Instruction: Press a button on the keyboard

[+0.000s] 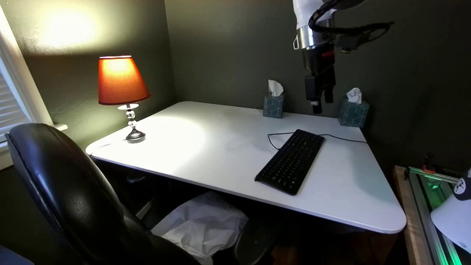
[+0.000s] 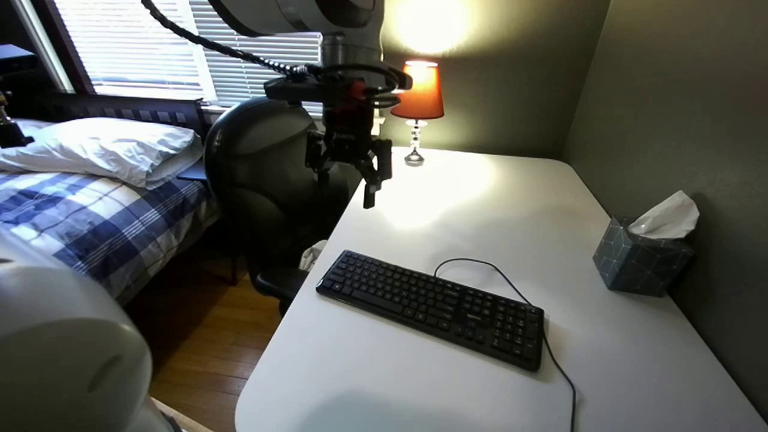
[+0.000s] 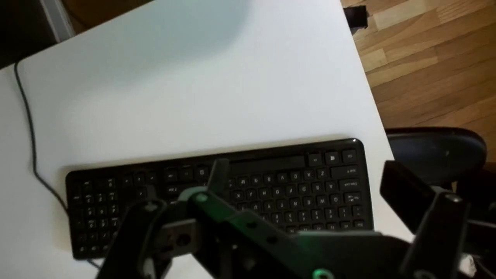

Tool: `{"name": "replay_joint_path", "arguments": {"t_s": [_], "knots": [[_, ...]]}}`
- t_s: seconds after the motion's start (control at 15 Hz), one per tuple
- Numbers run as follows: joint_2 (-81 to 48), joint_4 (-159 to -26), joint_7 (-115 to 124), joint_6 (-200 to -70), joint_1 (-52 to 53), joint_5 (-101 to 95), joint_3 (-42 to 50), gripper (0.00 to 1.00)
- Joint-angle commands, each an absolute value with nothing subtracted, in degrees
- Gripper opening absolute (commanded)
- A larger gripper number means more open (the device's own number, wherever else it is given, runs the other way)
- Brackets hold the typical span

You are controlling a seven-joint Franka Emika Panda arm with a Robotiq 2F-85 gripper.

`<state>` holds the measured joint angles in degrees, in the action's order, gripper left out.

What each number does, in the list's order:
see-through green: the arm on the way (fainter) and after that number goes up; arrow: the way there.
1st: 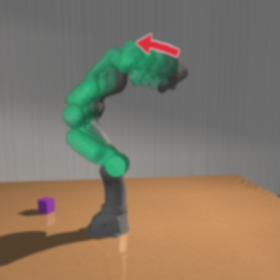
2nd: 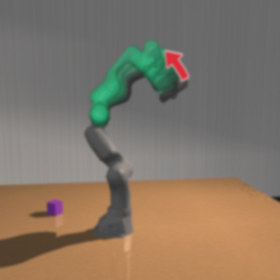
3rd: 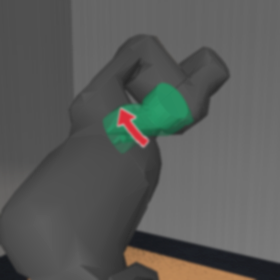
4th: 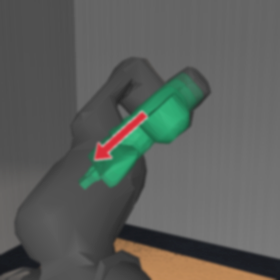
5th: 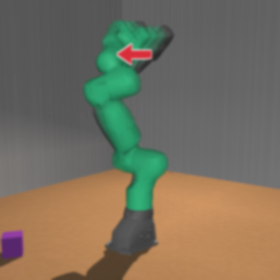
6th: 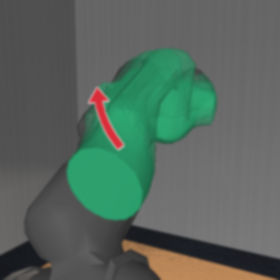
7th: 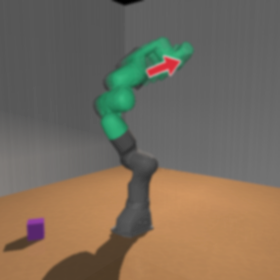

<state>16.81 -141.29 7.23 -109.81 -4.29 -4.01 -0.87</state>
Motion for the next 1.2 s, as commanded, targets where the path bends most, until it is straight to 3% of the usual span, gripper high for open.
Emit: {"name": "replay_joint_path", "arguments": {"t_s": [0.0,0.93,1.0,1.07,1.13], "knots": [[9.4,-141.4,4.9,-111.6,-3.0,0.4,0.5,1.00],[-7.7,-140.0,1.8,-129.7,-2.9,2.4,0.7,1.00],[-8.4,-139.7,1.7,-130.1,-3.0,2.2,0.8,0.94],[-9.1,-139.4,1.5,-130.6,-3.1,2.4,0.9,0.72],[-9.7,-139.1,0.5,-130.7,-3.2,2.6,0.9,0.69]]}}
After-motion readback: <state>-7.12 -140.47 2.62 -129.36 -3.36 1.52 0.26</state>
